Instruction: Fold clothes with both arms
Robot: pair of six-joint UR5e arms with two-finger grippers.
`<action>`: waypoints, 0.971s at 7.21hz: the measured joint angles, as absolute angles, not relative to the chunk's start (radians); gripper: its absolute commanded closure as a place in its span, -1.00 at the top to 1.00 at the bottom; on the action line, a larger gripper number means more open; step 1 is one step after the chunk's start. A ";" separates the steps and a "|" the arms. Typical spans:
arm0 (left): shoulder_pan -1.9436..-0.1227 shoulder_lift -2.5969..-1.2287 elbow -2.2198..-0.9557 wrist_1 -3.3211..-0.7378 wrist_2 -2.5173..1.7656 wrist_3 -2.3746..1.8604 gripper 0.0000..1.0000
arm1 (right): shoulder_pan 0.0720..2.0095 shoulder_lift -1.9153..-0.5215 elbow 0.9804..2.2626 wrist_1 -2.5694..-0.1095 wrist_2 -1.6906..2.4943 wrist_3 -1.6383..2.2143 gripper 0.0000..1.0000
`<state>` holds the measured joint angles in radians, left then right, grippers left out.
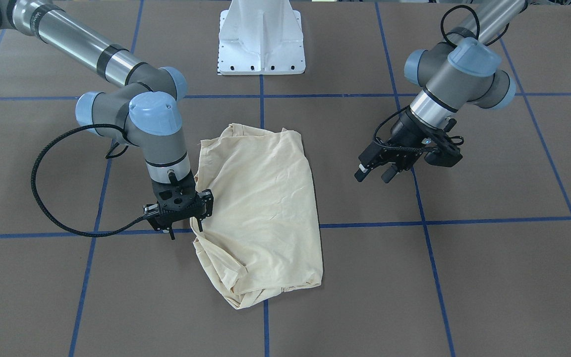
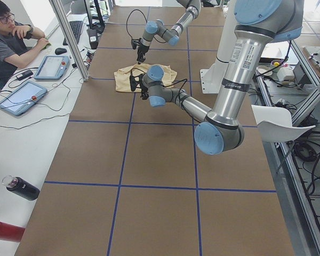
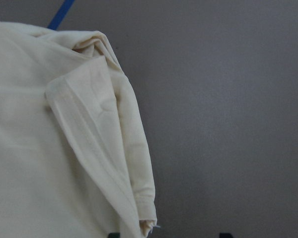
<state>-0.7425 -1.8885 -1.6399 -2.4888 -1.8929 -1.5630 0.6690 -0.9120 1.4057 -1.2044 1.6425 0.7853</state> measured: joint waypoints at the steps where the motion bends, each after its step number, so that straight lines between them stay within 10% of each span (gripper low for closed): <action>1: -0.742 -1.889 -1.633 -2.492 -1.893 -1.559 0.99 | 0.674 -0.878 1.392 -1.206 1.634 0.785 1.00; 7: -0.742 -1.888 -1.608 -2.499 -1.894 -1.555 0.99 | 0.646 -0.671 1.087 -1.135 1.523 0.778 1.00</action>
